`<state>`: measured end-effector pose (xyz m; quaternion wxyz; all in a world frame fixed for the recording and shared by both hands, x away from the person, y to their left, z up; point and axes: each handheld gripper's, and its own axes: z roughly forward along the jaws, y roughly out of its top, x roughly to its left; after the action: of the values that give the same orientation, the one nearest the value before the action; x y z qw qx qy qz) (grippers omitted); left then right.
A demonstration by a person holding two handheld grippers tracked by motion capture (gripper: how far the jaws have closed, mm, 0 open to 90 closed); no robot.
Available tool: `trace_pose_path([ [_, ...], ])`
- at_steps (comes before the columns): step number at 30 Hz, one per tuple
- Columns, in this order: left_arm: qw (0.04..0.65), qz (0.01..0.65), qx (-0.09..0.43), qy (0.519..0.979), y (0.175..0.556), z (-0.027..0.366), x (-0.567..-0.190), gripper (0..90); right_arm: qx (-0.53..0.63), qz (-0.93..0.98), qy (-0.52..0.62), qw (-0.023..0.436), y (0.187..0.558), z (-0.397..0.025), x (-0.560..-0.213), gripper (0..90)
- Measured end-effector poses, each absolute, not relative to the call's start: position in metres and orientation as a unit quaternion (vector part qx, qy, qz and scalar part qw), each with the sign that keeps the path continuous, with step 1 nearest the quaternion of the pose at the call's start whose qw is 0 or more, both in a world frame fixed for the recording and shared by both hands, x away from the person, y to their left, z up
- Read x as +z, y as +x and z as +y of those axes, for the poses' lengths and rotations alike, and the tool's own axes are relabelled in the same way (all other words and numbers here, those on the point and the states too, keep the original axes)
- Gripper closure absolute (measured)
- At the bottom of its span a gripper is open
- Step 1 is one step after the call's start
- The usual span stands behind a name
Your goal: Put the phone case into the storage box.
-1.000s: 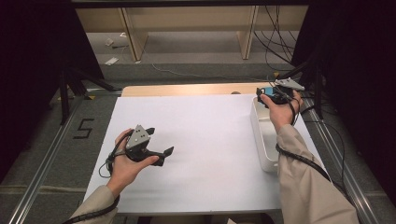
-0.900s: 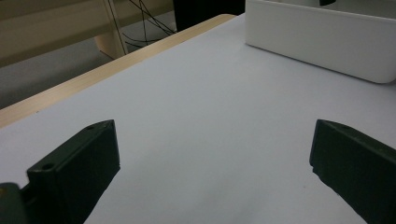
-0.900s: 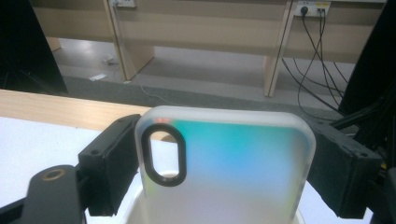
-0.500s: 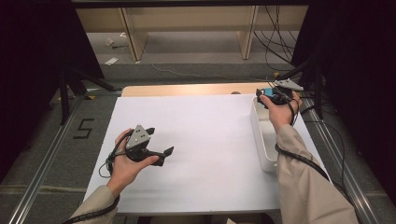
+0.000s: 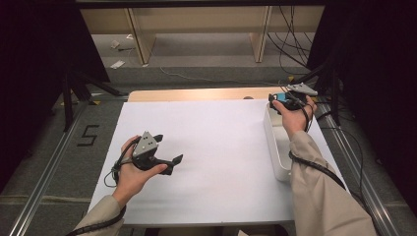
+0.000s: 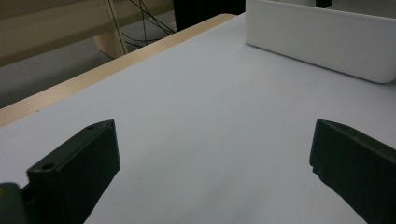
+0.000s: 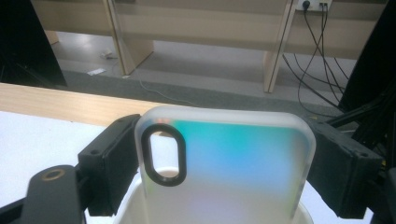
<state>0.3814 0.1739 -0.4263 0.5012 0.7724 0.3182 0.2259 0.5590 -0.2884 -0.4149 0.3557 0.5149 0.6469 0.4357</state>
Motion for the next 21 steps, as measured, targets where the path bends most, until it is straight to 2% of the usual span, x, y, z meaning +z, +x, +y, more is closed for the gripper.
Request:
trace_pose_path([
  [21, 0.502, 0.319, 0.225, 0.772, 0.3812, 0.1736, -0.4262, 0.9, 0.438, 0.648, 0.514, 0.352, 0.5631, -0.29, -0.4179, 17.9],
])
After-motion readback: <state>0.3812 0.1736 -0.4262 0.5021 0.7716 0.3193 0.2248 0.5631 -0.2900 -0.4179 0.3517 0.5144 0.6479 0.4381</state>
